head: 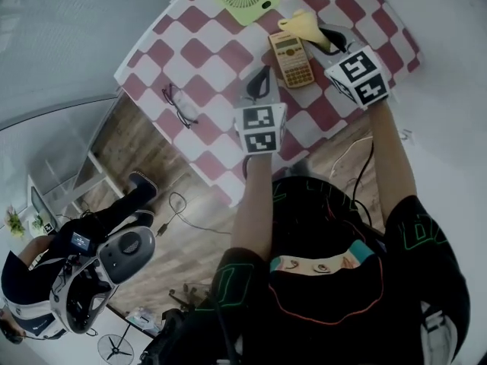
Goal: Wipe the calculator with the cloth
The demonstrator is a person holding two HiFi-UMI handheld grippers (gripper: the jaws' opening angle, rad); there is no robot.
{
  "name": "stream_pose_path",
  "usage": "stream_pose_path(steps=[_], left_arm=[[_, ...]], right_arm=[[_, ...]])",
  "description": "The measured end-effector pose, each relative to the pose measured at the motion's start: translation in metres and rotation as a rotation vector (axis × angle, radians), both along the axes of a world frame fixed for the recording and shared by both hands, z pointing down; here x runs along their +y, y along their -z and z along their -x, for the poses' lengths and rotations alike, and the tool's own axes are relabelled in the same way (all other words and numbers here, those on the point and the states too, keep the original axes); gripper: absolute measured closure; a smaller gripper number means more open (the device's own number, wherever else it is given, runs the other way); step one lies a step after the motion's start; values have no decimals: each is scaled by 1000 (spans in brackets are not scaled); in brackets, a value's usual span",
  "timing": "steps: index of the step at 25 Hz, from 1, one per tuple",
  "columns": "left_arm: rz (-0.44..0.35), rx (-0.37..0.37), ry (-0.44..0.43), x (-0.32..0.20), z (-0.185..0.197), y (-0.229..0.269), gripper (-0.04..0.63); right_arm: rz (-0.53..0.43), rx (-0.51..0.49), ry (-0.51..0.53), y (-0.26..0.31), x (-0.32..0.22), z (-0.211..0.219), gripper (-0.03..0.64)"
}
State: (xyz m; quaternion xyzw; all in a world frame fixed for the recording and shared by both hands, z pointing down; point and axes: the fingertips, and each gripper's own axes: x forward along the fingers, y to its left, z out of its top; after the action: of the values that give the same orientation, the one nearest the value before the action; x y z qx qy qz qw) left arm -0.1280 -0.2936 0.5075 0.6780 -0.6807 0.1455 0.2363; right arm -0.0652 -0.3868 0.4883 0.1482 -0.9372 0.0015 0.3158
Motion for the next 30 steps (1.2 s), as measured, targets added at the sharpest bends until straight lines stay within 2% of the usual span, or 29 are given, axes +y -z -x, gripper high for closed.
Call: stream_pose_path(steps=[3, 8, 14, 23, 30], left_arm=[[6, 10, 12, -6, 8, -5, 584], [32, 26, -18, -7, 14, -15, 584], [44, 35, -9, -8, 20, -24, 584], [49, 37, 14, -4, 24, -25, 584], [44, -26, 1, 1, 19, -16, 584]], right_arm=[[-46, 68, 127, -8, -4, 21, 491], [-137, 180, 332, -27, -6, 51, 491], [-236, 349, 568, -52, -2, 65, 491], [-369, 531, 730, -67, 7, 69, 505], [-452, 568, 783, -71, 25, 59, 505]])
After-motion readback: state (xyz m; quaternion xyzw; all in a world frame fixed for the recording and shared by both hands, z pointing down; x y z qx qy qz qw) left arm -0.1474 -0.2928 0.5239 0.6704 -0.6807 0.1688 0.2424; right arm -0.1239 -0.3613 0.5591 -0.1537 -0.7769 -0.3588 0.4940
